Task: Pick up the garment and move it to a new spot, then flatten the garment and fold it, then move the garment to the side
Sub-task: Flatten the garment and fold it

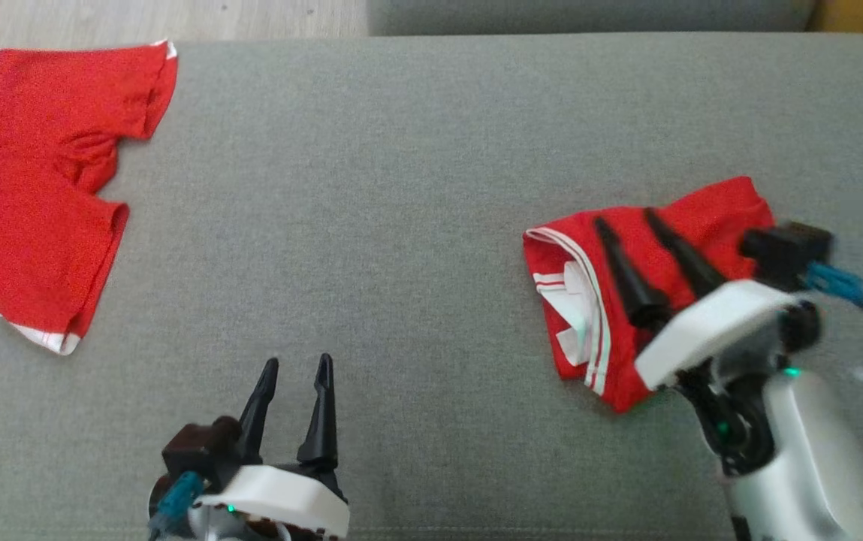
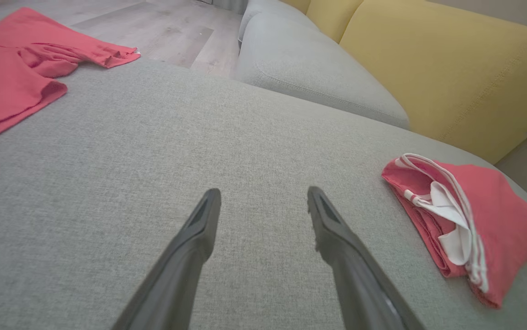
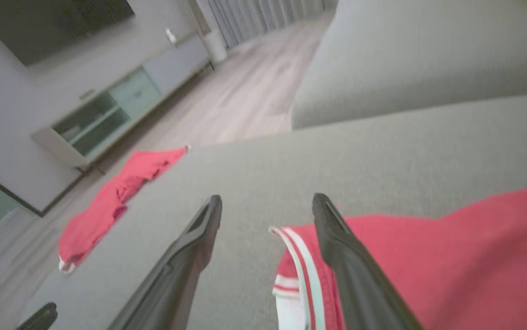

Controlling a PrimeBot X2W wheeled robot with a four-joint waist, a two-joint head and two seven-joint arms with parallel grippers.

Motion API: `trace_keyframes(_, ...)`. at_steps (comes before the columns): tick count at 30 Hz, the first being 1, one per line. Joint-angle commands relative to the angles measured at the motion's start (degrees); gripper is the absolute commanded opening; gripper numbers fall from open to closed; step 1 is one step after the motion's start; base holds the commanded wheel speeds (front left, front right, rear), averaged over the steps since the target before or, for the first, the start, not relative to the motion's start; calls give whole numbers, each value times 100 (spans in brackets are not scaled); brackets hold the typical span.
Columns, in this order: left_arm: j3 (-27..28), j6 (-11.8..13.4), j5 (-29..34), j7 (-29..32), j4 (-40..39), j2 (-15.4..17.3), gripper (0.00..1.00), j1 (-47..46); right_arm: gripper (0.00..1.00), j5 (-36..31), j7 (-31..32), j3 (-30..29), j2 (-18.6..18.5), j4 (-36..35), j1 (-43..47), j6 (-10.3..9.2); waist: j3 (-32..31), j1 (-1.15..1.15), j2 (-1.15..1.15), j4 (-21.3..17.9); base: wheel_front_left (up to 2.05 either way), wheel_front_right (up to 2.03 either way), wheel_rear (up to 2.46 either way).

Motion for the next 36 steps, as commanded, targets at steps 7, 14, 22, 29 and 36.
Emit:
trace_keyframes(7,403,-44,208,-70,-228,-29,100,107,100,-2038,-1727,-884,50,-622,798,-4,-243,0,0,-112,0,0,0)
trace_keyframes(14,507,-129,294,-70,-205,-29,100,241,100,-2809,-2732,-1516,55,-62,1208,-4,-432,0,0,-183,0,0,0)
trace_keyframes(22,480,-124,274,-70,-317,-29,100,168,0,-2978,-2845,-1249,56,1186,629,-4,-205,0,0,-198,0,0,0)
trace_keyframes(29,398,-193,299,-70,-261,-29,100,-71,0,-3133,-2870,-577,56,2597,-595,-4,125,0,0,-104,0,0,0)
trace_keyframes(36,340,-167,229,-70,-209,-29,100,-158,0,-3191,-2478,-184,56,3749,-1077,-4,210,0,0,96,0,0,0)
